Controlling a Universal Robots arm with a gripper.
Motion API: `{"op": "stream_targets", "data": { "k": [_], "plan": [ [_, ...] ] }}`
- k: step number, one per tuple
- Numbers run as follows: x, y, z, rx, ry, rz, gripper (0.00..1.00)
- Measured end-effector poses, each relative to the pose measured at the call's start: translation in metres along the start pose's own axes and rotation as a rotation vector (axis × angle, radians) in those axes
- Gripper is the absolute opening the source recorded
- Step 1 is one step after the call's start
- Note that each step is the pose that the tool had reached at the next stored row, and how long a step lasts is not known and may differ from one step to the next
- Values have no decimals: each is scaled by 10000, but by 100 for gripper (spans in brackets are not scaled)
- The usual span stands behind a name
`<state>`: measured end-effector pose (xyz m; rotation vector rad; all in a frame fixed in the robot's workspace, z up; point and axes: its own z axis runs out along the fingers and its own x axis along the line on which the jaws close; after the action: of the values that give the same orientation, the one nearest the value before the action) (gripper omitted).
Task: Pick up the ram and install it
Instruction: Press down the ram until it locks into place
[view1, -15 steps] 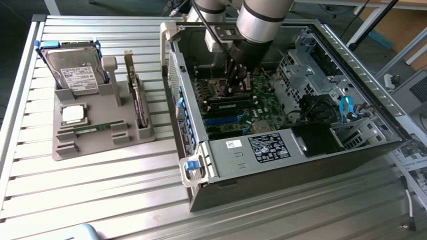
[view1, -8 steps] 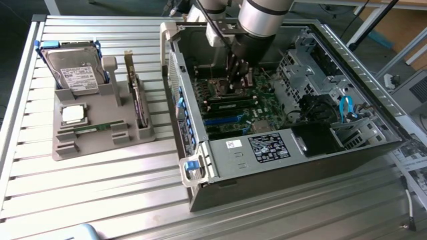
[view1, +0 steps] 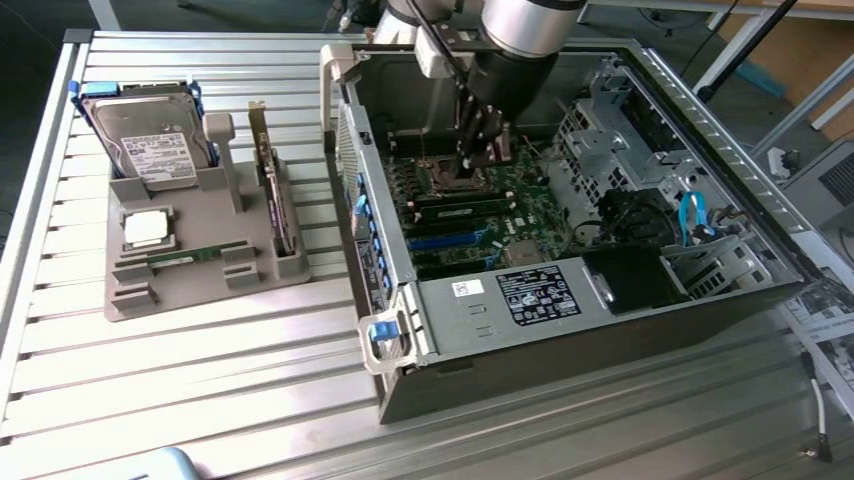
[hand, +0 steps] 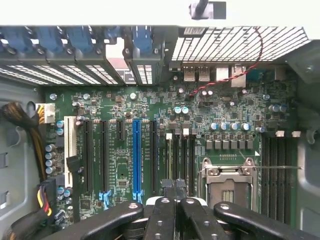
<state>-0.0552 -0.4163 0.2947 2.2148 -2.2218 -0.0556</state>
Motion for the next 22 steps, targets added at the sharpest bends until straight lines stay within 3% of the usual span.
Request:
{"op": "stream_targets", "data": {
  "k": [5, 12, 22],
  "plan": [
    [-3, 4, -125, 0, 1, 0, 11],
    [-3, -3, -137, -1, 1, -2, 11],
    [-27, -235, -142, 0, 1, -1, 11]
  ]
}}
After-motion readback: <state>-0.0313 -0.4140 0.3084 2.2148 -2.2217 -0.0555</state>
